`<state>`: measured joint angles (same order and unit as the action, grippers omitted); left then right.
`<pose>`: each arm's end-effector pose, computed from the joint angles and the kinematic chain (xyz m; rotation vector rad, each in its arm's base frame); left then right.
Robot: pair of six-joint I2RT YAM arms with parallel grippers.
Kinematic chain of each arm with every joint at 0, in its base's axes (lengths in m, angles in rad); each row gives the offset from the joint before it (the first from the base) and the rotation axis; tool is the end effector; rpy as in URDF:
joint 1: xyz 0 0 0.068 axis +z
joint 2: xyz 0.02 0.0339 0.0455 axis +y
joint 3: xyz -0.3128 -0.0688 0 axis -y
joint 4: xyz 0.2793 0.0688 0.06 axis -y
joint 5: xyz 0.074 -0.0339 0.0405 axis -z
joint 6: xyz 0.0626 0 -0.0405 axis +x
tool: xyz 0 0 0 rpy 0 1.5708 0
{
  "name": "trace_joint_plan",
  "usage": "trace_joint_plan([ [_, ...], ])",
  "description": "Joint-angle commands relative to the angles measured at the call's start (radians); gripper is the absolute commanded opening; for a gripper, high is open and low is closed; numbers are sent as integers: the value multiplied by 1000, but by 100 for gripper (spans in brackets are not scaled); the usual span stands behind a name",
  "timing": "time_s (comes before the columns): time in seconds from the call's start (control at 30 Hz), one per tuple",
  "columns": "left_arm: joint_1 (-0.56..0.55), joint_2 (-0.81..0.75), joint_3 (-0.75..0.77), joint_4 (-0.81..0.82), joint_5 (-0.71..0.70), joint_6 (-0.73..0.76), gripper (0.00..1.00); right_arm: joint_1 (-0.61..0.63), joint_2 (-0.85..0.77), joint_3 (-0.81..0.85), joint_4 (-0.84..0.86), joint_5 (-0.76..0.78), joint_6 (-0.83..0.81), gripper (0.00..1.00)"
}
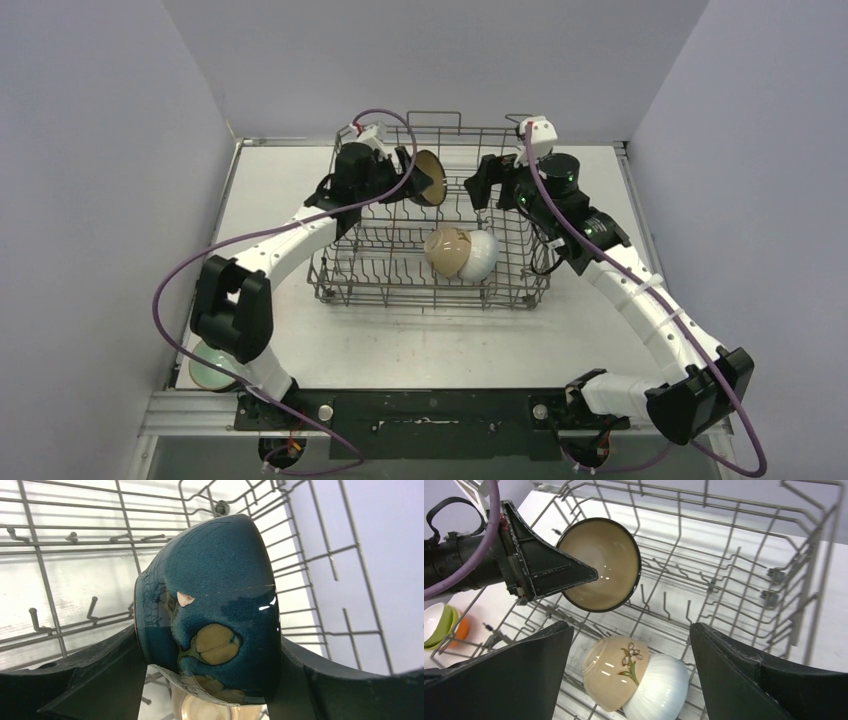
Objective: Load the bowls into the dish rack
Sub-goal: Turn the bowl upside down on the dish rack.
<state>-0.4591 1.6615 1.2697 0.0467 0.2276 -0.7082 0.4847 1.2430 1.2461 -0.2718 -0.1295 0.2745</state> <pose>0.4029 -0.2149 0.3282 -0.0904 2.0363 -0.9811 0.2879 0.1607 0.4344 -0.2903 1.8646 0.6456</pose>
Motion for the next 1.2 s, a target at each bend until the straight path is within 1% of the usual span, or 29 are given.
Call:
trace_joint_plan([
  [0.0,-50,34,169,-3,-136,87,0,-6,-62,-21,-9,178,-20,90],
  [0.33,-157,194,445,-182,-342,219,0,-20,-106,-75,-53,362,12,90],
  [0.4,-176,229,506,-224,-374,238,0,-48,-120,-104,-49,339,39,90],
  [0.5,-201,279,584,-251,-398,260,0,-123,-130,-156,-32,247,72,90],
  [0.57,-218,317,642,-290,-433,283,0,-151,-132,-181,-23,201,85,90],
  [0.7,-249,390,739,-347,-491,316,0,-157,-137,-201,-20,183,89,90],
  [0.77,-267,421,783,-380,-542,337,0,-160,-138,-203,-21,176,89,90],
  [0.93,-294,470,839,-431,-656,348,0,-164,-139,-202,-22,163,82,90],
  [1.03,-300,488,847,-428,-671,352,0,-167,-138,-203,-19,157,79,90],
  [1.17,-310,526,898,-459,-703,367,0,-166,-137,-201,-18,157,77,90],
])
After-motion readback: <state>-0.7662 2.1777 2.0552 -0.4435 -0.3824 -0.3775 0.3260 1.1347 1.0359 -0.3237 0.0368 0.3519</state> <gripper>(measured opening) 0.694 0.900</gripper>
